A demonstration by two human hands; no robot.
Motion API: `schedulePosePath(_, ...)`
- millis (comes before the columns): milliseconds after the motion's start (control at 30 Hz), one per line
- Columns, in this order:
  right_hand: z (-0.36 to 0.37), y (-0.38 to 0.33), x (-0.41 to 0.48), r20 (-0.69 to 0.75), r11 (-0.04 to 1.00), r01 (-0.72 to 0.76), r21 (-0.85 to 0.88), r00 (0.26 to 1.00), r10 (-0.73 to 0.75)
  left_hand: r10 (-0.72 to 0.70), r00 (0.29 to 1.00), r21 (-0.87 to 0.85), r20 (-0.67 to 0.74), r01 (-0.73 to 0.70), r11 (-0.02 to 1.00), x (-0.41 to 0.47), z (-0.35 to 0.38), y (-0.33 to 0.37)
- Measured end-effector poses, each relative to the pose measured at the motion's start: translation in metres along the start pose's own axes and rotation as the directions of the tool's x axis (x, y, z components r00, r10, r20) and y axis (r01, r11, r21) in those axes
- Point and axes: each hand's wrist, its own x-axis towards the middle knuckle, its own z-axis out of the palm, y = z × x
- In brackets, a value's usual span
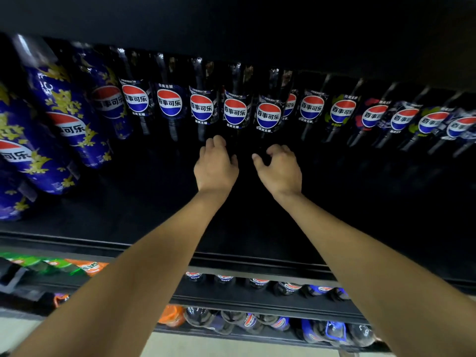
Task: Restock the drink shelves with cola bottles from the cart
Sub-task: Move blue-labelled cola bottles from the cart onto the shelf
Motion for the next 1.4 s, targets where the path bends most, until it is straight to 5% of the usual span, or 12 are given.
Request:
schedulePosePath(167,-0.026,-0.010,-0.027,0.102,0.923,0.252,-0.292,0.967,-0.232,0.208,0.975,0.461,0.075,-0.219,0.860,-0.028,-0.029,-0.005)
schedulePosePath(433,-0.082,-0.036,-0.116,0.270,0.746,0.531,-0.402,0.847,-0.457,0.257,0.949,0.589,0.183,-0.315,0.744,-0.125,-0.097,-0.006)
schedulePosePath(867,-0.134,-0.170,-0.262,0.473,0.489,0.863,-0.128,0.486,-0.735,-0.130,0.983,0.667,0.133,0.008,0.745,-0.297,-0.287,-0.061)
schedulePosePath(1400,-0.036,-0.434,-0.431,0.493,0.113,0.955,0.275,-0.039,-0.869,-0.568,0.820,0.677,-0.071,0.458,0.576,-0.445,-0.495,-0.234)
